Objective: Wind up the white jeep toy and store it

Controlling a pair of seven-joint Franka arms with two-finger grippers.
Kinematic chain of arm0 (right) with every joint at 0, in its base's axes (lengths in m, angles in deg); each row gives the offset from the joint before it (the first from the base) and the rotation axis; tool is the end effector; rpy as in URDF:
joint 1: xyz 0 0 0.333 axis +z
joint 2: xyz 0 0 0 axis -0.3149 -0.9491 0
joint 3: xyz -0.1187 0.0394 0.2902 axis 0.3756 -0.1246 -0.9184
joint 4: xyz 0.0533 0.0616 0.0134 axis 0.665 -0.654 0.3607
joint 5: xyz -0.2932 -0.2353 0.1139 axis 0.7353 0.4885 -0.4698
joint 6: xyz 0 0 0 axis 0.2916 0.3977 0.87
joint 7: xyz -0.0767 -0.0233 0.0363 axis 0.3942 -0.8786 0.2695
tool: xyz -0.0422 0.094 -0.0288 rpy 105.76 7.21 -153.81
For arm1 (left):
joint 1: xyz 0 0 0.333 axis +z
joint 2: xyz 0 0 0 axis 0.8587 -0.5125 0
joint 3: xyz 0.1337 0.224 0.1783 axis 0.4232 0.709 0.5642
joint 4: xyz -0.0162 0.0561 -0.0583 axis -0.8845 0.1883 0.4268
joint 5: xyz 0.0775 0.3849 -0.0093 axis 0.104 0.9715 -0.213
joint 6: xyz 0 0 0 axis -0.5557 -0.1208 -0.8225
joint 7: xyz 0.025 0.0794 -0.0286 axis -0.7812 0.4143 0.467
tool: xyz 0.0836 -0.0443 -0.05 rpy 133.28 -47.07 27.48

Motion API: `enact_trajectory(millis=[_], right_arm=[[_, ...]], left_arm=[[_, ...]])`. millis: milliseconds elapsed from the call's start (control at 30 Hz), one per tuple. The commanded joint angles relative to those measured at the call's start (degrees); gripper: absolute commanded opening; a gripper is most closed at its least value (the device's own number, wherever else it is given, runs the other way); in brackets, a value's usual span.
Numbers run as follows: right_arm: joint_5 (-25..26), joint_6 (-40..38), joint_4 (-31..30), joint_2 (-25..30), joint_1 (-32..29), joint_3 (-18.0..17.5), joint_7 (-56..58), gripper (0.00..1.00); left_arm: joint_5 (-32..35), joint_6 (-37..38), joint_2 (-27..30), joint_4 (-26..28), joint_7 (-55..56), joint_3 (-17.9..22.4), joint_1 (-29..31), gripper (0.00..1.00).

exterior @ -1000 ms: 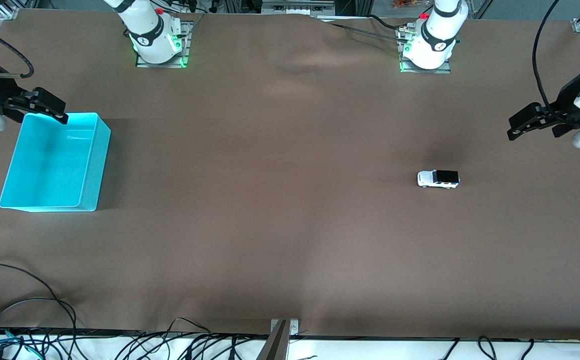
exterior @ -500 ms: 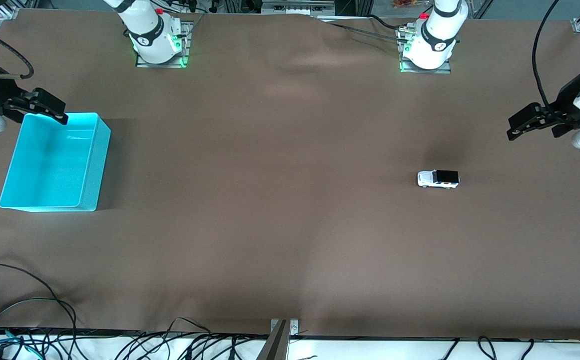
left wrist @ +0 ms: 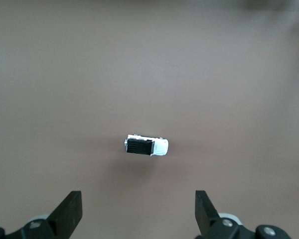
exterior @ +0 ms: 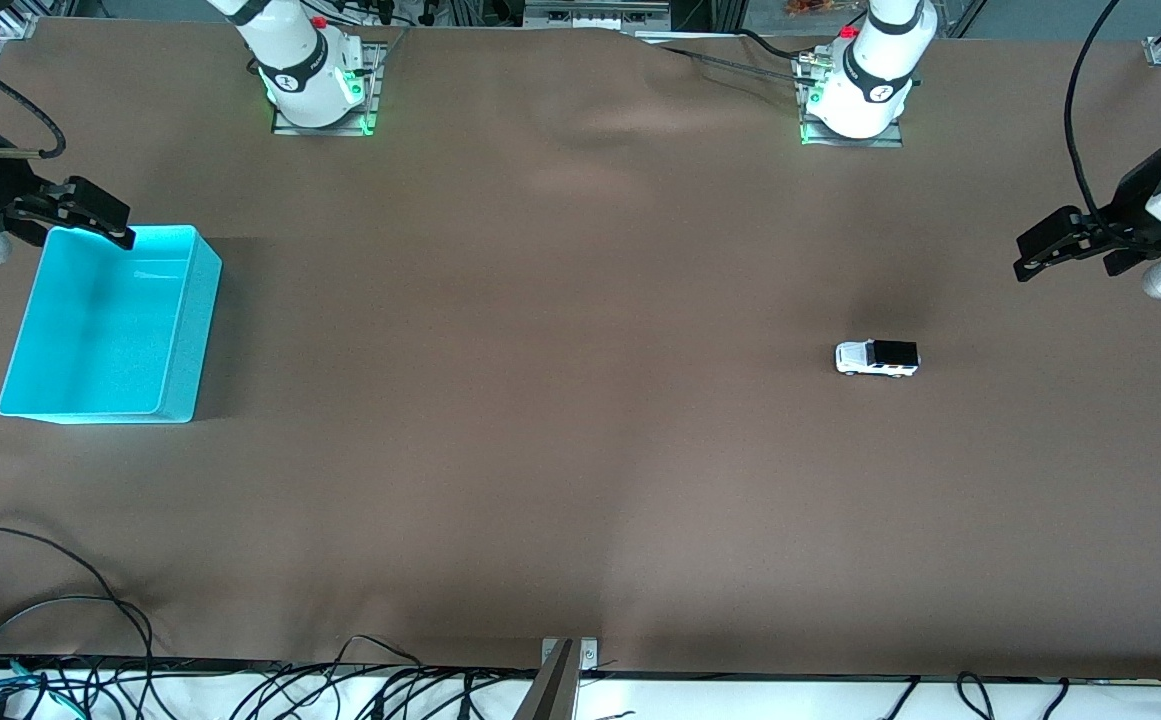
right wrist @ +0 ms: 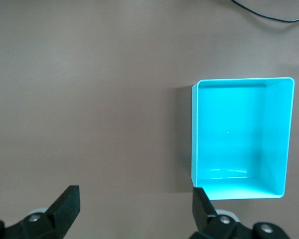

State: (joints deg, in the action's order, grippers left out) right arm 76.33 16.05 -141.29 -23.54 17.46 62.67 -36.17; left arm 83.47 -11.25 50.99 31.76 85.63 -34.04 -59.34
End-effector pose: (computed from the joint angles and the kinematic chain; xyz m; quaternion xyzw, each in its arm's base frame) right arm 0.5557 0.0196 0.6102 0.9999 -0.0098 -0.0101 0.0062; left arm 0.5767 -0.0293 0.6255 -0.9990 -0.0448 0.0017 0.0002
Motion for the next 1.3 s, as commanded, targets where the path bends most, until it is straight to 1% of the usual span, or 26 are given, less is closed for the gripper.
enact_trajectory(millis=[0, 633, 1033, 1267], right_arm=[[0.8, -0.4, 1.2, -0.7, -0.4, -0.2, 0.6, 1.00], [0.7, -0.5, 1.2, -0.7, -0.3, -0.2, 0.6, 1.00], [0.9, -0.4, 1.2, -0.7, -0.4, -0.1, 0.6, 1.00], [1.0, -0.4, 1.2, -0.7, -0.4, -0.1, 0.6, 1.00]], left_arm=[[1.1, 0.8, 0.0, -0.3, -1.2, 0.2, -0.4, 1.00], [1.1, 1.0, 0.0, -0.3, -1.3, 0.2, -0.4, 1.00], [1.2, 2.7, 0.0, -0.3, -1.3, 0.1, -0.4, 1.00], [1.4, 2.8, -1.4, -1.0, -0.5, 0.1, -0.6, 1.00]])
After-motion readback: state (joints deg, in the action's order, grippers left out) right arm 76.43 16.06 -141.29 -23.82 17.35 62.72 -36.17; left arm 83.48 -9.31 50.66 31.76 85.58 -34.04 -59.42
